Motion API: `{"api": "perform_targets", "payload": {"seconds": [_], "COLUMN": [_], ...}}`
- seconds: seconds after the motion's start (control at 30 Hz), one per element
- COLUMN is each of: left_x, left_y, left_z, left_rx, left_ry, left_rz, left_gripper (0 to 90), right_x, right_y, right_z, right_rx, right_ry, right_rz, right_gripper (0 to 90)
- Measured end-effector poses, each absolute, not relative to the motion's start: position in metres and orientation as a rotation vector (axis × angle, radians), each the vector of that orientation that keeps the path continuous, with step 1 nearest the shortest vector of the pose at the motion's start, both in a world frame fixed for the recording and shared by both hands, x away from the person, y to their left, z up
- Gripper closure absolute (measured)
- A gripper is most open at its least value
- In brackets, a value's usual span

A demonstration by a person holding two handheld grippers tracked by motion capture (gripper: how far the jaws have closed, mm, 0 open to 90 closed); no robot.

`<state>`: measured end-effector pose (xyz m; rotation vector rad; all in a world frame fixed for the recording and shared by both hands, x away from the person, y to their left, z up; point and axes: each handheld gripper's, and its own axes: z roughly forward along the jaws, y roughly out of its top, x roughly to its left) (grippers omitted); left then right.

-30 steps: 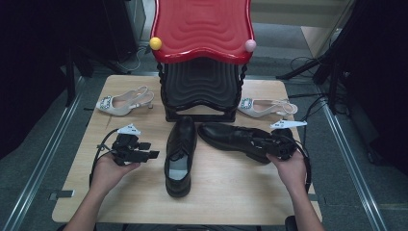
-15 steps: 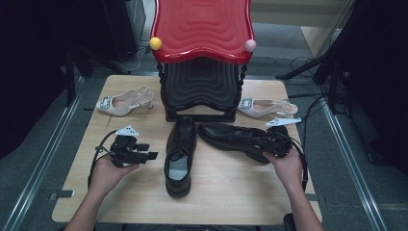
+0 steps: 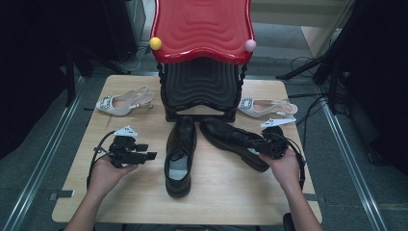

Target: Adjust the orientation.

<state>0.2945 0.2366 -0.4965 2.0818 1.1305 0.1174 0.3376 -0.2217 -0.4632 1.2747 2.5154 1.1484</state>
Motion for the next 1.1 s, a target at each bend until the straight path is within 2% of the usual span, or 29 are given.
{"api": "perform_targets", "payload": {"seconds": [0.43,0.87,1.1], "left_x": [0.298,0.304,0.308], "left_y": [0.232,0.225,0.221], "left_z": [-0.496,-0.494,-0.494], "left_rx": [2.087,2.085,2.076], "left_ry": [1.11,1.085,1.072], "left_rz": [0.117,0.105,0.082], "left_gripper": [44.5,45.1,47.8], "right_x": [0.328,0.314,0.312], "right_y": [-0.212,-0.176,-0.179], "right_z": [-0.461,-0.464,-0.464], "right_rx": [1.273,1.175,1.185], "right_ry": [2.599,2.669,2.648], "right_rz": [1.211,1.249,1.269], "right_gripper": [90.0,90.0,90.0]}}
